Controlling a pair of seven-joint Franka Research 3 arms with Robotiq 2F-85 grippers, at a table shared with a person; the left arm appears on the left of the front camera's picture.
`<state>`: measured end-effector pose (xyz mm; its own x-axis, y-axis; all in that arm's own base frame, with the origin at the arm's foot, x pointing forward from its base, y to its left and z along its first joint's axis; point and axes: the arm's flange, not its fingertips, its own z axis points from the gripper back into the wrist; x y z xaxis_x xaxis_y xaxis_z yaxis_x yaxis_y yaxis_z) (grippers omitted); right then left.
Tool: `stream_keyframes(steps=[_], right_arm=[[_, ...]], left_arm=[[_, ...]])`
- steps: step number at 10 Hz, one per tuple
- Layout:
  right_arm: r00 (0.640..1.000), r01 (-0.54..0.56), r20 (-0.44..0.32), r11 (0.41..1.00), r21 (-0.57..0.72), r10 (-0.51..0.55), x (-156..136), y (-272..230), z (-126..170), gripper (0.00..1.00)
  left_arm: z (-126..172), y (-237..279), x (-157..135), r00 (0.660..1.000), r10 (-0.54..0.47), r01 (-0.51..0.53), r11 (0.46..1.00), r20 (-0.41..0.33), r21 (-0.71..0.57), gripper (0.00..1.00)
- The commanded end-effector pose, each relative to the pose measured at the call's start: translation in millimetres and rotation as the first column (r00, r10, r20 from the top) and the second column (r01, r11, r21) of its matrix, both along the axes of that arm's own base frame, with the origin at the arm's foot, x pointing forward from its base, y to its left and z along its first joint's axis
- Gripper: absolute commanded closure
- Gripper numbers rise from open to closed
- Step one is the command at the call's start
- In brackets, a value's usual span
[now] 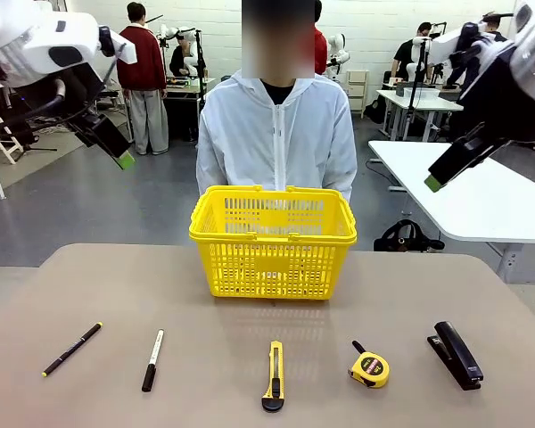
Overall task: Place the items the person wants into the basket.
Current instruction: Pick up the item the person points to and place it in the Market Basket.
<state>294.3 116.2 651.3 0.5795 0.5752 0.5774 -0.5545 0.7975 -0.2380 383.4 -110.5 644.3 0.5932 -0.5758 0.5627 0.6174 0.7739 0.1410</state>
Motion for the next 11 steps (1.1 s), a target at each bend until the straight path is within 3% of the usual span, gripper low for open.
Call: stream_keyframes(steps=[1,3,5,7,10,11], right_arm=[[0.984,-0.148,-0.063,0.963,0.226,0.166,-1.4,-71.6,10.5,0.0],[0.978,-0.173,-0.031,0.88,0.443,0.207,-7.2,-155.7,11.5,0.0],[0.984,-0.134,-0.015,0.801,0.583,0.176,-19.4,-222.6,0.4,0.0],[0.992,-0.109,0.015,0.769,0.63,0.128,-32.7,-257.8,-5.2,0.0],[0.994,-0.088,0.006,0.754,0.651,0.11,-41.1,-275.6,-8.3,0.0],[0.996,-0.076,0.011,0.759,0.646,0.09,-43.1,-278.4,-5.5,0.0]], left_arm=[[16.6,61.3,2.3,0.983,-0.156,0.138,0.975,-0.091,-0.176,0.0],[23.6,124.4,-0.9,0.979,-0.176,0.133,0.93,-0.098,-0.344,0.0],[24.7,182.2,-11.1,0.986,-0.141,0.087,0.889,-0.089,-0.45,0.0],[19.7,216.2,-24.0,0.993,-0.094,0.048,0.866,-0.067,-0.498,0.0],[16.3,212.4,-31.1,0.995,-0.027,-0.026,0.862,-0.096,-0.507,0.0],[21.6,232.1,-32.3,0.995,-0.055,0.004,0.86,-0.085,-0.51,0.0]])
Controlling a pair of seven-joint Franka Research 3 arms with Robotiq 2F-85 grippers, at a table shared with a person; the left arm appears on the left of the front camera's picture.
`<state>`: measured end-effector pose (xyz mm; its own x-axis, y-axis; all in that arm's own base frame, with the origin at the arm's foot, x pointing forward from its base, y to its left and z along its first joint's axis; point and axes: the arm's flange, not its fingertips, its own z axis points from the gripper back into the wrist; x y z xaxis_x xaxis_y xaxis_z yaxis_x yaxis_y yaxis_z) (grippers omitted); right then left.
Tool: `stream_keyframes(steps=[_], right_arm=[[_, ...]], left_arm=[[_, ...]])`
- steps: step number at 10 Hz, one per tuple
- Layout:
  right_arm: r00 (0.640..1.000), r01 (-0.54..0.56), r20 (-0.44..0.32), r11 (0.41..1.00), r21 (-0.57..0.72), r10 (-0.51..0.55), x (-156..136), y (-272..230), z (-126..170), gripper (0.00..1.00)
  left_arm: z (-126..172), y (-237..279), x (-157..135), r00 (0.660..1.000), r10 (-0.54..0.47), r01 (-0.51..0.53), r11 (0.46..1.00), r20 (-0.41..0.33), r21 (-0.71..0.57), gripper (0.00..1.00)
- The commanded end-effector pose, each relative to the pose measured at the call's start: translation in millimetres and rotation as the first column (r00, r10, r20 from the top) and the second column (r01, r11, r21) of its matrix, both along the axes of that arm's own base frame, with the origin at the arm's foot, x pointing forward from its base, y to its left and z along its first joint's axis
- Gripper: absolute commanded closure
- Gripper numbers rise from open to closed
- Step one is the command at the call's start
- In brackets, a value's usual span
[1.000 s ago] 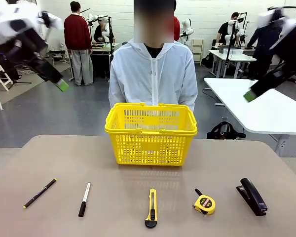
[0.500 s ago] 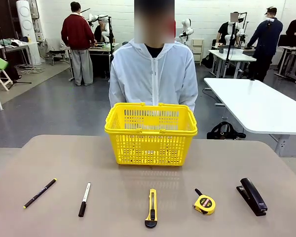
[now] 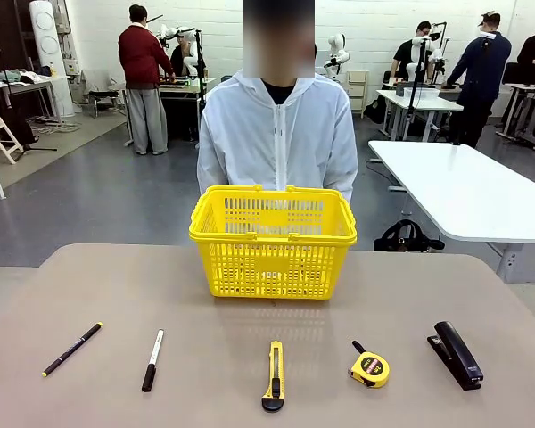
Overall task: Place the items the person wants into the basket.
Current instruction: Pick up the item the person points to and place it in the Market Basket.
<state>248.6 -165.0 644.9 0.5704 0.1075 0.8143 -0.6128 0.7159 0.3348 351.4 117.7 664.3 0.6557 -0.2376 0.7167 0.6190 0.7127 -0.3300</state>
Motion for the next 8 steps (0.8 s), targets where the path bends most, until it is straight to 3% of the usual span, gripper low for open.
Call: stream_keyframes(steps=[1,8], right_arm=[[1.0,-0.013,0.008,1.0,-0.003,0.013,2.6,2.9,0.9,0.0],[1.0,-0.013,0.008,1.0,-0.003,0.013,2.6,2.9,0.9,0.0]], left_arm=[[1.6,3.9,-0.4,1.0,-0.013,0.013,1.0,0.011,-0.004,0.0],[1.6,3.9,-0.4,1.0,-0.013,0.013,1.0,0.011,-0.004,0.0]])
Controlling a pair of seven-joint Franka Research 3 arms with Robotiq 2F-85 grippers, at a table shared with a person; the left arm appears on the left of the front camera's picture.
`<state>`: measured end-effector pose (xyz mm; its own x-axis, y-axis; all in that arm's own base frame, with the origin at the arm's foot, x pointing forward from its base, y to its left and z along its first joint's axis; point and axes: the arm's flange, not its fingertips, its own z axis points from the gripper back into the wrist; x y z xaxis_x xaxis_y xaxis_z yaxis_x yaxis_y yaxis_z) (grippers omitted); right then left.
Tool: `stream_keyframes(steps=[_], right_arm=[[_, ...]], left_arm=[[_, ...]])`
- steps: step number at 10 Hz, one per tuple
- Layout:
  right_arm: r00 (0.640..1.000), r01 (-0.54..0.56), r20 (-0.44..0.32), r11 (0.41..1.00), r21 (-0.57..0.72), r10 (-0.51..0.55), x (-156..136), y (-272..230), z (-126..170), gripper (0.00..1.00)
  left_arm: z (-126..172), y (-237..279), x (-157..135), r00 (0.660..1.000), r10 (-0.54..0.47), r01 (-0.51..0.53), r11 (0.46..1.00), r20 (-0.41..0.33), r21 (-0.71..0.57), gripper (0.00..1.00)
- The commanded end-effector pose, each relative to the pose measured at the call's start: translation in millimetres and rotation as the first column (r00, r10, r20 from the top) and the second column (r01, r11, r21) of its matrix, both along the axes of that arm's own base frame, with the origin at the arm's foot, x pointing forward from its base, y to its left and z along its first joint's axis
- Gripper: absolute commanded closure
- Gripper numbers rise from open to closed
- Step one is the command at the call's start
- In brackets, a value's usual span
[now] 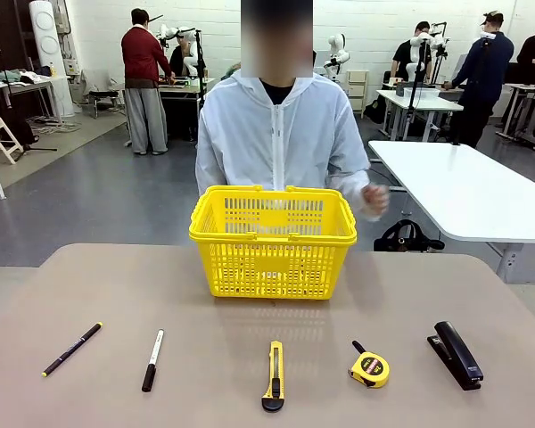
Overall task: Place the items the person wants into the basket.
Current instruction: Pick up the item the person points to and place it in the Market Basket.
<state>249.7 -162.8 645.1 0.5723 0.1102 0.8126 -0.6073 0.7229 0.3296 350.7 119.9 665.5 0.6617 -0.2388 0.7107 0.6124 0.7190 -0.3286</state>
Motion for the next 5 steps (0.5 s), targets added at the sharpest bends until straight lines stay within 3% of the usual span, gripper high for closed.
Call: stream_keyframes(steps=[1,5], right_arm=[[1.0,-0.02,0.01,1.0,0.006,0.02,1.5,0.6,0.8,0.0],[1.0,-0.02,0.01,1.0,0.006,0.02,1.5,0.6,0.8,0.0]], left_arm=[[0.3,1.8,0.3,1.0,-0.019,0.019,1.0,0.017,-0.011,0.0],[0.3,1.8,0.3,1.0,-0.019,0.019,1.0,0.017,-0.011,0.0]])
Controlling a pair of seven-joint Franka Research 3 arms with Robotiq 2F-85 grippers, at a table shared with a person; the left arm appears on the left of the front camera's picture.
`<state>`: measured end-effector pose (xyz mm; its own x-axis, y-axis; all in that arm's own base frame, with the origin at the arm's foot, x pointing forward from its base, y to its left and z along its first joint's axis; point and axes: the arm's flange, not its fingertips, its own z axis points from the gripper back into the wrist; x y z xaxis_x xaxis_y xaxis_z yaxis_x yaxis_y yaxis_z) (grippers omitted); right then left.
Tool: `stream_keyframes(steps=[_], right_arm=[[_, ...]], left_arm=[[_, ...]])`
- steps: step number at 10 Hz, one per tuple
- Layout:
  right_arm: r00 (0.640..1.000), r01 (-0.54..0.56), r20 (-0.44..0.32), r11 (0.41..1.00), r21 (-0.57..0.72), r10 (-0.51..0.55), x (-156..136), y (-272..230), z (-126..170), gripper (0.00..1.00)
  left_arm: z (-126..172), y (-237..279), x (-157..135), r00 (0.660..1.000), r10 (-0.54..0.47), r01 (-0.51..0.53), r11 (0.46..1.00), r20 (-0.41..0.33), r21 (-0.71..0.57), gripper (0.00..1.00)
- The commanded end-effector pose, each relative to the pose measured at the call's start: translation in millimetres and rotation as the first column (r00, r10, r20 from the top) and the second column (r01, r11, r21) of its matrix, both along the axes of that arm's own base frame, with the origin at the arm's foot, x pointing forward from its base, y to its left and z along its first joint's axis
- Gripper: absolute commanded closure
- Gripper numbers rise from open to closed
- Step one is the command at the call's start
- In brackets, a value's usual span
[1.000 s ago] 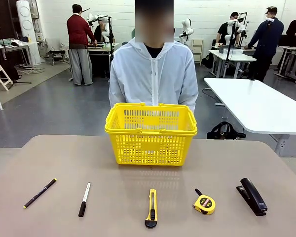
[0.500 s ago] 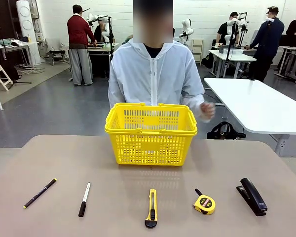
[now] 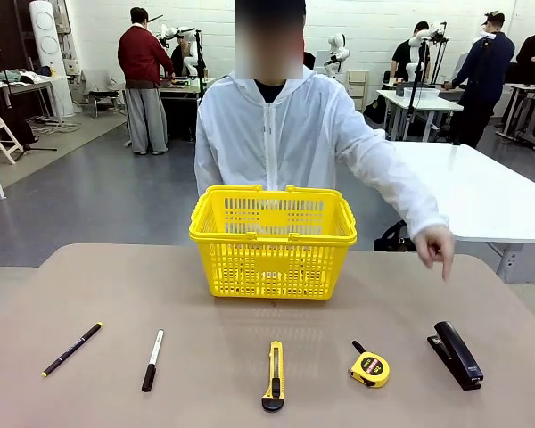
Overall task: Place the items the person wants into the basket.
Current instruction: Pick up the item the person points to and place it in the Market Basket.
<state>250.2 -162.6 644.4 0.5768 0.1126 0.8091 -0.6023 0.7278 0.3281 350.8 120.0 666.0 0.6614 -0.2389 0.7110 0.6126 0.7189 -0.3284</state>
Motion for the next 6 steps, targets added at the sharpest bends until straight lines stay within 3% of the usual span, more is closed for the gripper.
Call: stream_keyframes(steps=[1,6], right_arm=[[1.0,-0.025,0.015,1.0,0.012,0.024,1.0,0.5,1.4,0.0],[1.0,-0.025,0.015,1.0,0.012,0.024,1.0,0.5,1.4,0.0]], left_arm=[[-0.2,1.7,0.3,1.0,-0.019,0.019,1.0,0.017,-0.011,0.0],[-0.2,1.7,0.3,1.0,-0.019,0.019,1.0,0.017,-0.011,0.0]])
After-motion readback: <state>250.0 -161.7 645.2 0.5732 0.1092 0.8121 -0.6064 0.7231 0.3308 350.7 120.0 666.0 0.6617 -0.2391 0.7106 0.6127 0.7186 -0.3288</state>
